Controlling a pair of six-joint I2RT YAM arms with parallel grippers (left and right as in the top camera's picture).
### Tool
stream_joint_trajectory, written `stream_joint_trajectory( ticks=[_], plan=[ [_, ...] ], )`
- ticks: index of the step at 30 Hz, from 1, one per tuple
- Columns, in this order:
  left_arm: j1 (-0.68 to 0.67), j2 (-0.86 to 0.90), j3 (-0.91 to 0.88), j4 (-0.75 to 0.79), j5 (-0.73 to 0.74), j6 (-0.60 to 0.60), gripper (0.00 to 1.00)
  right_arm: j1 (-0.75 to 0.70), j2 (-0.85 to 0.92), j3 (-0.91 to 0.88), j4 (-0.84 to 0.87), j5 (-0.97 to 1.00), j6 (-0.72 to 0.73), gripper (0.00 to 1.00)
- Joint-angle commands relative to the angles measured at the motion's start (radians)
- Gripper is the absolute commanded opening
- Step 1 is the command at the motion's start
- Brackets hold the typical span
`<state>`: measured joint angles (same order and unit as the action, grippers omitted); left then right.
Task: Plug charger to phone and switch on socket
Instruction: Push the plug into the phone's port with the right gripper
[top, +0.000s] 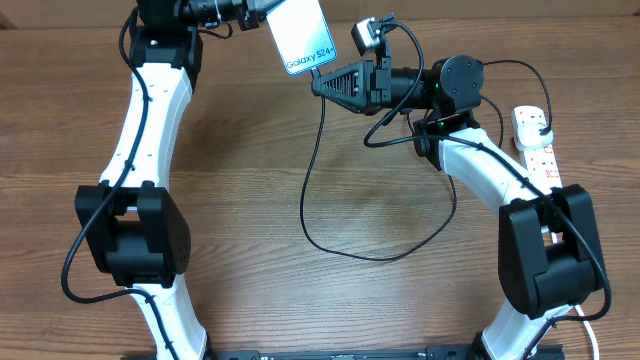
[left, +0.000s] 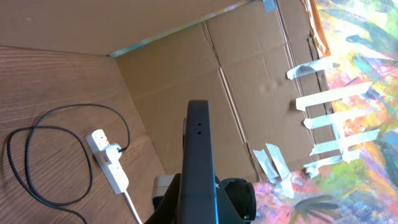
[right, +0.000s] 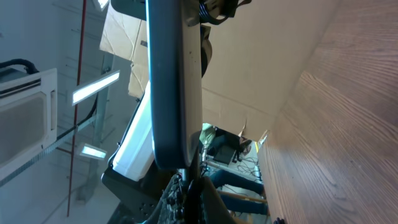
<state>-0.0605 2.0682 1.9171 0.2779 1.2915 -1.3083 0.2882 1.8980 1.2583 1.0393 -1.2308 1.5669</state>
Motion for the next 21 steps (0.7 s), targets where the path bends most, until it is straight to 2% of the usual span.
stream_joint_trajectory(
  ticks=[1,10,21],
  plan=[
    [-0.055,-0.028,0.009,0.004,0.136,0.013,0.04,-0.010,-0.021,0.015,0.006,0.098,0.000,0.04],
    [-0.058,-0.028,0.009,0.004,0.204,0.051,0.04,-0.011,-0.021,0.015,0.007,0.122,-0.004,0.04],
    [-0.058,-0.028,0.009,0.004,0.209,0.053,0.04,-0.011,-0.021,0.015,0.005,0.151,-0.026,0.04]
  ],
)
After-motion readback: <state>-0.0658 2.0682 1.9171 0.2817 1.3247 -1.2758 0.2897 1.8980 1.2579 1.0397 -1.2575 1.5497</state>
